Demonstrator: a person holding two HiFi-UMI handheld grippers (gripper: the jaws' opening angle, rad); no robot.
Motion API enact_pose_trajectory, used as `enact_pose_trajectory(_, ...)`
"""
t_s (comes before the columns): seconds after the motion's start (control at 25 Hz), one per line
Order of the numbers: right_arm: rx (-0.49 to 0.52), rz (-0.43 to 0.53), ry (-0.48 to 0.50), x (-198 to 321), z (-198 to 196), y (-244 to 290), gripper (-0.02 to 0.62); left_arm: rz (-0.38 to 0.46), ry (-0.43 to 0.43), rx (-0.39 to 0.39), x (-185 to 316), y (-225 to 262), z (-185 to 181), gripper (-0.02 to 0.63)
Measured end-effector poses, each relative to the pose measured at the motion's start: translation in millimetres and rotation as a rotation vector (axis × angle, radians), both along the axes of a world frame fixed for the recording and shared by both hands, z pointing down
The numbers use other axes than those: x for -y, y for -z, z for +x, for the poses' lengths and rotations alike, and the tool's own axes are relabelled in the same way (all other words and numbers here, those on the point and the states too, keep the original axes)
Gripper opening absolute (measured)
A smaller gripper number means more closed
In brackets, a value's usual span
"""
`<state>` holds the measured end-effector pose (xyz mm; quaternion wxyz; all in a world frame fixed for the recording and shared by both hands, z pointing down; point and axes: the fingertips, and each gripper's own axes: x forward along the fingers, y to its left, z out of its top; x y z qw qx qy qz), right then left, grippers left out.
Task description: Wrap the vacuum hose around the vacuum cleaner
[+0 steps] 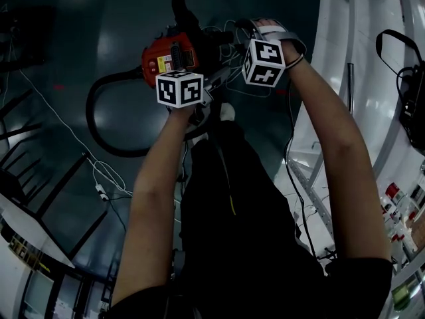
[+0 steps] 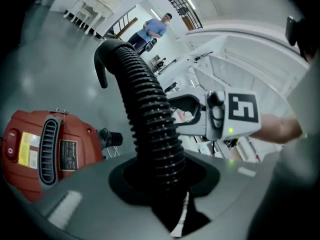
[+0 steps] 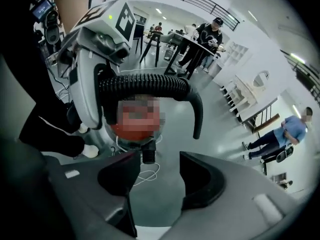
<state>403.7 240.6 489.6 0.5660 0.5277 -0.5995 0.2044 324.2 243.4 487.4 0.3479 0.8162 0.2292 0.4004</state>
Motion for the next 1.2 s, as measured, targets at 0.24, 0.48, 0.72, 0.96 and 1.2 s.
enact_pose_trajectory(0.24,0.071,0.024,-0.034,2.1,-12.9,-0.8,0.235,0.032,0.094,-0.011,14.5,1.6,26.9,0.135)
enact_pose_trajectory(0.48,0.118,0.042,-0.059,0.0,-23.6,-5.6,0.225,0.074,0.162,-0.033,29.3,3.1,43.7,0.133)
enact_pose_trajectory(0.72,0.179,0.075,-0.095,-1.8,-35.3,-9.3,0.225,0.082,0.197,-0.052,40.7,5.1,58.1,0.133)
enact_pose_trajectory(0.96,0.27,0.115,-0.139,5.9,-55.7,-12.0,0.225,0.088,0.226,-0.095,51.3,11.3,66.3,0.133)
enact_pose_trajectory(1.2,0.407,0.169,-0.172,12.1,-77.7,-10.9,0.235,0.093,0.254,-0.11,62.3,15.1,77.6,0.133)
